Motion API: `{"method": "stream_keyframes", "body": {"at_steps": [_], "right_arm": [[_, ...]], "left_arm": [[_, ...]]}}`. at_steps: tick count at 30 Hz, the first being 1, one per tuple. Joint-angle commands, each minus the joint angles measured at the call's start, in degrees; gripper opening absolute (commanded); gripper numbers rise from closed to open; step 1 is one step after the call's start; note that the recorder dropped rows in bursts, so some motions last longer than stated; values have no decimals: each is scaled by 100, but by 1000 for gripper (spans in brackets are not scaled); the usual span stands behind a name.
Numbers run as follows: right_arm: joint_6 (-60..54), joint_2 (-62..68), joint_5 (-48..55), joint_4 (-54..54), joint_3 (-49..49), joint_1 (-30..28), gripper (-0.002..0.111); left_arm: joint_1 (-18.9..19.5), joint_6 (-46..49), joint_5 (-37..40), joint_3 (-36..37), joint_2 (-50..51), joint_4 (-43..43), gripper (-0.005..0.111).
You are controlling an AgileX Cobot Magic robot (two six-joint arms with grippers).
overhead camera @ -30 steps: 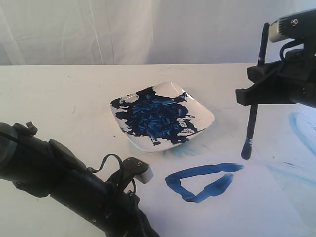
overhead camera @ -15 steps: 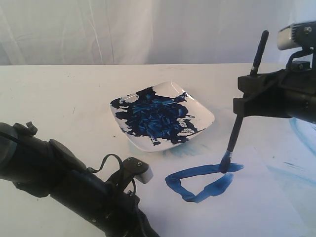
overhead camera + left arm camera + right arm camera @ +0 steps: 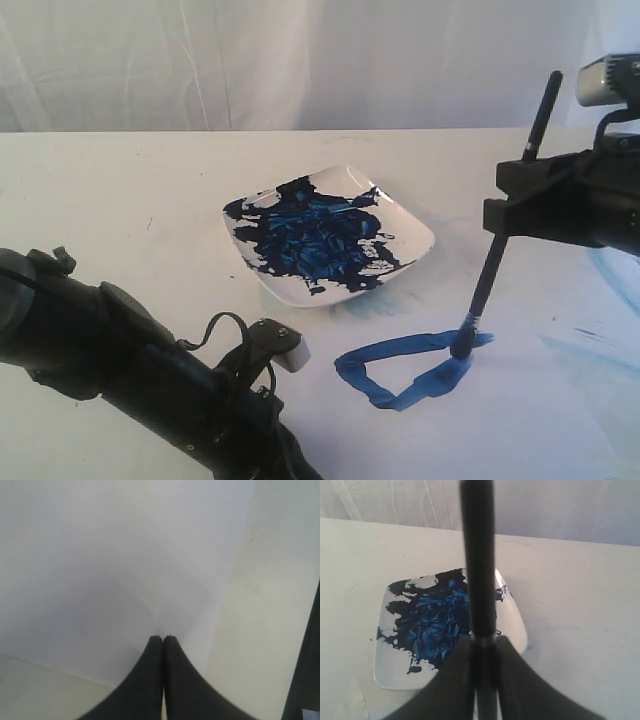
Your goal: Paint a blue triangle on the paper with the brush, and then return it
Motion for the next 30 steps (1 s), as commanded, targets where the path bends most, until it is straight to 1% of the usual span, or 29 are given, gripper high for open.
{"method": "stream_keyframes", "body": {"at_steps": [1,30], "right_arm": [[96,-120,120,3,17,1,0],[246,109,177,3,151,1,0]], "left_arm": [[-41,12,105,4,-16,21,0],[-41,12,105,4,-16,21,0]]}}
